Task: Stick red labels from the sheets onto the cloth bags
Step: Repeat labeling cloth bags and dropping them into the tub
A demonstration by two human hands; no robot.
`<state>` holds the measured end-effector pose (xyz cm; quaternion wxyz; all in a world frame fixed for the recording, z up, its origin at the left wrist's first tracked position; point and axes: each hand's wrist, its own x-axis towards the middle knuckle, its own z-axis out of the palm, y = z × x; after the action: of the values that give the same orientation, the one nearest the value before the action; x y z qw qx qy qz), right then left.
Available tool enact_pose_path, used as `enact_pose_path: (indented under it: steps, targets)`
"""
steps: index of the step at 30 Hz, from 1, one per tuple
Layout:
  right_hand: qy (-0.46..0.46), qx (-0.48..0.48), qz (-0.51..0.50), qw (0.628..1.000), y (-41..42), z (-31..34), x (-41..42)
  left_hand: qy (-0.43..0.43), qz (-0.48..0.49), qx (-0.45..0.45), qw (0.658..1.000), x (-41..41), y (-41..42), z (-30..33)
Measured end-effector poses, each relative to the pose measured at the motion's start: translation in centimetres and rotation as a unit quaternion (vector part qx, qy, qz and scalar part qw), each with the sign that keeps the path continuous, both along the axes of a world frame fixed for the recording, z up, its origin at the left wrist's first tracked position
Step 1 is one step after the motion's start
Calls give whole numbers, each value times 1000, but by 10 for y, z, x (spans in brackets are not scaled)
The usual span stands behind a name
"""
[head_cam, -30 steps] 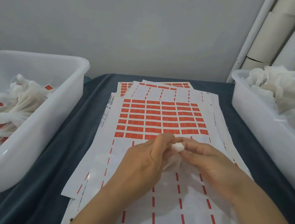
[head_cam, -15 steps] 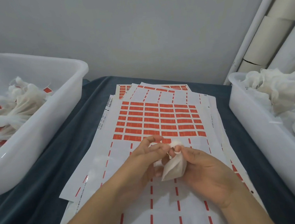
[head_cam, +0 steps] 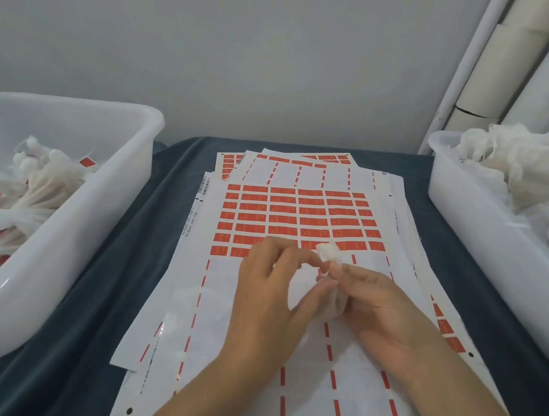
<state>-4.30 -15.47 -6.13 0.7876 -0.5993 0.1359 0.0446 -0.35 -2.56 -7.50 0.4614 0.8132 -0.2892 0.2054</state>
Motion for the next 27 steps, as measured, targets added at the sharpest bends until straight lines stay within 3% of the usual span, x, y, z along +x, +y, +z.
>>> enact_pose_path:
  steps: [4,8,12,15,17,18,19,20,21,22,23,24,25,27]
  targets:
    - [3,4,-4,1000,0,-1,-1,237,-69,-97,964,2,1,7]
    - [6,18,0,1000,-1,-1,0,312,-72,-154,935,7,0,7]
    - [1,5,-2,1000,-1,-2,0,261,-38,-105,959,7,1,5]
    - [-9,-2,-7,1000,0,-2,0,67,-6,39,997,5,6,6]
    - [-12,-21,-13,1000,0,-2,0,-42,10,89,995,9,9,1]
    - [-15,-41,-9,999,0,-1,0,0,-8,61,998,12,11,1]
    - [-17,-64,-2,998,0,-1,0,117,-36,-8,992,13,13,6]
    - [-16,-85,7,996,0,-1,0,285,-80,-115,948,17,16,12]
    - [-12,-100,13,995,0,-1,0,455,-143,-216,852,22,19,14]
    - [-9,-110,15,994,0,-1,0,575,-191,-303,735,25,22,16]
    - [-6,-117,17,993,0,-2,0,636,-216,-362,647,27,25,17]
    - [-4,-121,19,993,-1,-2,1,656,-224,-397,601,28,26,17]
    - [-5,-119,23,993,-1,-2,1,658,-222,-423,583,28,25,16]
    - [-7,-121,31,992,-1,0,1,638,-200,-462,582,30,24,17]
